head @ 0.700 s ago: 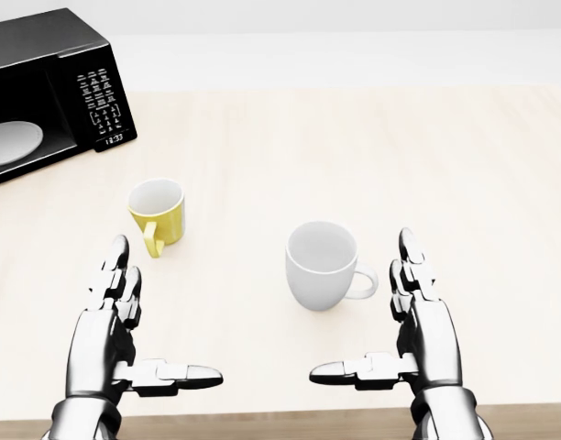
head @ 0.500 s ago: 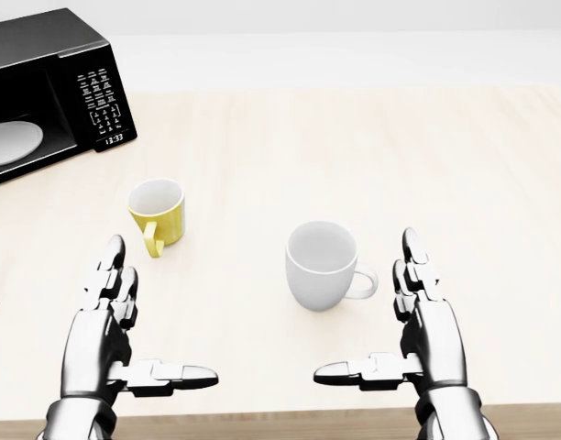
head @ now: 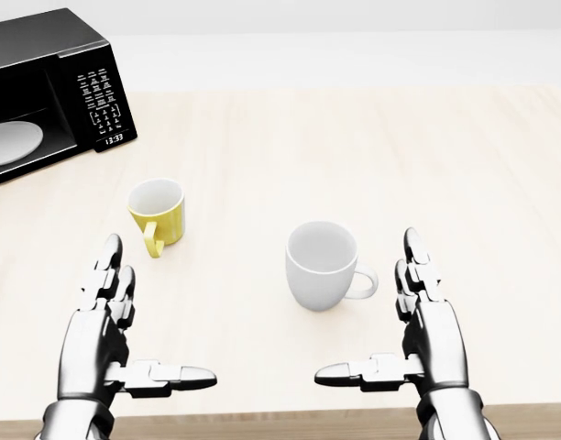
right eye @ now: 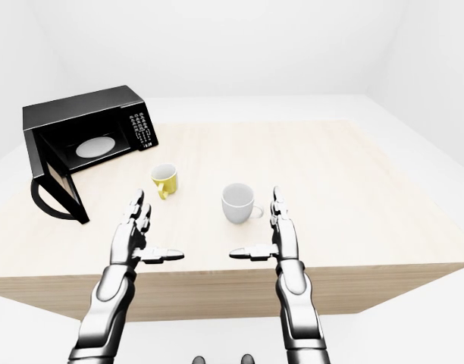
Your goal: Close the microwave.
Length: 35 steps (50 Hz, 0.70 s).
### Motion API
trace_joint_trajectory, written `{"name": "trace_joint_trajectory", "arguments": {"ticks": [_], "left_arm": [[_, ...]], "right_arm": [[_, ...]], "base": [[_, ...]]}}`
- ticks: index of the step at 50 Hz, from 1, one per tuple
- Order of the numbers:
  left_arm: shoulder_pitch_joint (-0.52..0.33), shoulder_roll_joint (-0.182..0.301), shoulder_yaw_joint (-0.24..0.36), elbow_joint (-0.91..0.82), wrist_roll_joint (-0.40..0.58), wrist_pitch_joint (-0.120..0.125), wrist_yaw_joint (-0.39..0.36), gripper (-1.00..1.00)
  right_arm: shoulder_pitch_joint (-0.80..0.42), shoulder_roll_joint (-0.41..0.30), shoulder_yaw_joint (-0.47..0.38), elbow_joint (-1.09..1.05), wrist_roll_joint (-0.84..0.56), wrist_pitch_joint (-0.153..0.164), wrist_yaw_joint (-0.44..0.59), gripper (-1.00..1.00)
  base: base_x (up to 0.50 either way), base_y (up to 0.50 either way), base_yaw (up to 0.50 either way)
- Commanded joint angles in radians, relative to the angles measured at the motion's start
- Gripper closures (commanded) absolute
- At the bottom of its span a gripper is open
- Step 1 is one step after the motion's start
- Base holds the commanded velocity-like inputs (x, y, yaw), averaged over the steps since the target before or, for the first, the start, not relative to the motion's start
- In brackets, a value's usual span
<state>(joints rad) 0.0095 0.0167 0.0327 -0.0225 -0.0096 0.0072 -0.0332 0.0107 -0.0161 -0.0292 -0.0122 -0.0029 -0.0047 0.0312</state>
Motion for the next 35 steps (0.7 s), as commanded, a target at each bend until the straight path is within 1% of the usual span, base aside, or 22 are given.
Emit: {"name": "trace_joint_trajectory", "arguments": {"ticks": [1, 2, 3, 4, 6, 7, 11, 13, 14, 15, 17, 20, 27, 31, 35], "left_arm": [[0.053, -0.002, -0.009, -0.141, 0.025, 0.035, 0.013, -1.0], [0.063, -0.002, -0.012, -0.166, 0.038, 0.037, 0.016, -1.0], [0.082, -0.002, -0.015, -0.216, 0.06, 0.048, 0.027, -1.0], [0.084, -0.003, -0.015, -0.219, 0.062, 0.049, 0.026, -1.0], [0.125, -0.007, -0.021, -0.324, 0.079, 0.073, 0.026, -1.0], [0.135, -0.008, -0.022, -0.346, 0.082, 0.078, 0.023, -1.0], [0.184, -0.013, -0.024, -0.469, 0.087, 0.08, 0.014, -1.0], [0.206, -0.015, -0.017, -0.536, 0.085, 0.08, 0.011, -1.0], [0.225, -0.016, -0.008, -0.604, 0.075, 0.08, 0.002, -1.0], [0.226, -0.018, -0.006, -0.609, 0.076, 0.08, -0.001, -1.0], [0.262, -0.021, -0.002, -0.706, 0.075, 0.08, -0.012, -1.0], [0.295, -0.029, 0.002, -0.784, 0.075, 0.08, -0.026, -1.0], [0.339, -0.044, 0.01, -0.874, 0.073, 0.08, -0.046, -1.0], [0.38, -0.052, 0.015, -0.943, 0.07, 0.08, -0.063, -1.0], [0.391, -0.062, 0.027, -0.966, 0.065, 0.08, -0.079, -1.0]], "right_arm": [[0.03, 0.003, 0.011, -0.077, -0.028, 0.023, -0.014, -1.0], [0.041, 0.004, 0.015, -0.108, -0.041, 0.026, -0.021, -1.0], [0.064, 0.006, 0.023, -0.18, -0.045, 0.055, -0.018, -1.0], [0.065, 0.007, 0.023, -0.185, -0.046, 0.057, -0.017, -1.0], [0.105, 0.009, 0.033, -0.295, -0.07, 0.089, -0.026, -1.0], [0.113, 0.01, 0.035, -0.315, -0.074, 0.092, -0.026, -1.0], [0.158, 0.014, 0.053, -0.443, -0.096, 0.092, -0.027, -1.0], [0.181, 0.015, 0.061, -0.508, -0.102, 0.092, -0.026, -1.0], [0.202, 0.015, 0.068, -0.572, -0.114, 0.092, -0.028, -1.0], [0.218, 0.014, 0.075, -0.62, -0.116, 0.092, -0.024, -1.0], [0.233, 0.013, 0.077, -0.666, -0.122, 0.092, -0.025, -1.0], [0.254, 0.011, 0.084, -0.732, -0.128, 0.092, -0.02, -1.0], [0.288, 0.007, 0.103, -0.823, -0.151, 0.092, -0.019, -1.0], [0.318, 0.005, 0.121, -0.9, -0.178, 0.092, -0.027, -1.0], [0.334, -0.001, 0.136, -0.932, -0.207, 0.092, -0.042, -1.0]], "base": [[0.0, 0.0, 0.0], [0.0, 0.0, 0.0], [0.0, 0.0, 0.0], [0.0, 0.0, 0.0], [0.0, 0.0, 0.0], [0.0, 0.0, 0.0], [0.0, 0.0, 0.0], [0.0, 0.0, 0.0], [0.0, 0.0, 0.0], [0.0, 0.0, 0.0], [0.0, 0.0, 0.0], [0.0, 0.0, 0.0], [0.0, 0.0, 0.0], [0.0, 0.0, 0.0], [0.0, 0.0, 0.0]]}}
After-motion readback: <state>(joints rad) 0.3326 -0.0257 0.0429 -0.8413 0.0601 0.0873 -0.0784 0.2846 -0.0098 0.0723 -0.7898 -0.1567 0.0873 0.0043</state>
